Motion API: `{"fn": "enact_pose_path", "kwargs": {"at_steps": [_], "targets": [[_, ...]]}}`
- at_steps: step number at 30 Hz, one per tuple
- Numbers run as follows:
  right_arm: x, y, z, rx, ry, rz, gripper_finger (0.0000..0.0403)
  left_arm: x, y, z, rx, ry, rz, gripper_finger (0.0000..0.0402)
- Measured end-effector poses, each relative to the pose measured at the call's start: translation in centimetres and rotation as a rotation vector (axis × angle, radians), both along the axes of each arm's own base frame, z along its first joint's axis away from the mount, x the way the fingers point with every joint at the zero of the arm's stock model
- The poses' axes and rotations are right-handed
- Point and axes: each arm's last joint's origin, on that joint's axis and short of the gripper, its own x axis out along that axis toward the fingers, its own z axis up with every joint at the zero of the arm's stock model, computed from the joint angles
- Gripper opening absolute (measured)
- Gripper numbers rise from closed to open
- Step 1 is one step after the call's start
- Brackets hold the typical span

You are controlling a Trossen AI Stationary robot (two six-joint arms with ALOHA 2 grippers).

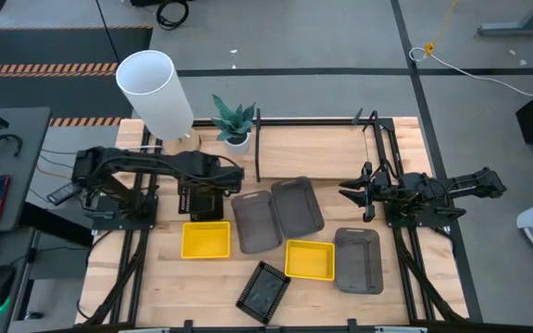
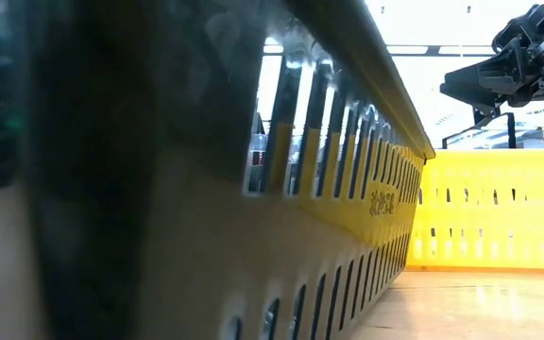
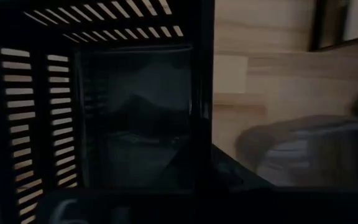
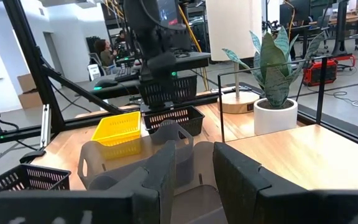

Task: Stack baskets on shelf by color
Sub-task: Stack the bottom left black bin on the top black bin, then stack the bottom black bin on the stacked black bins

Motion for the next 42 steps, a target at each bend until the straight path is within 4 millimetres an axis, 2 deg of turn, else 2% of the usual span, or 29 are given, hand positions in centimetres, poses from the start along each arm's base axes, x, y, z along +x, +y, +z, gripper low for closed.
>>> {"fn": "enact_pose_path", "kwargs": {"at_steps": [6,11,19,24,30,36,42], "targets": [[0.0,0.0,0.0,0.0,0.0,0.0,0.0113,1.3,0.4,-2.3,-0.026,0.08,0.006,0.0015],[0.0,0.0,0.0,0.0,0.0,0.0,0.0113,2.0,0.2,-3.5,-0.042,0.106,0.0,0.0035],[0.0,0.0,0.0,0.0,0.0,0.0,0.0113,2.4,0.1,-3.7,-0.043,0.084,-0.019,0.009],[0.0,0.0,0.0,0.0,0.0,0.001,0.0113,2.6,-0.4,-3.0,-0.072,0.023,-0.158,0.012],[0.0,0.0,0.0,0.0,0.0,0.0,0.0113,3.9,-3.4,-0.7,-0.118,-0.256,-0.393,0.0121],[0.0,0.0,0.0,0.0,0.0,0.0,0.0113,5.7,-8.2,0.6,-0.143,-0.531,-0.554,0.0117],[0.0,0.0,0.0,0.0,0.0,0.0,0.0113,6.1,-12.8,1.2,-0.104,-0.683,-0.697,0.0117]]}}
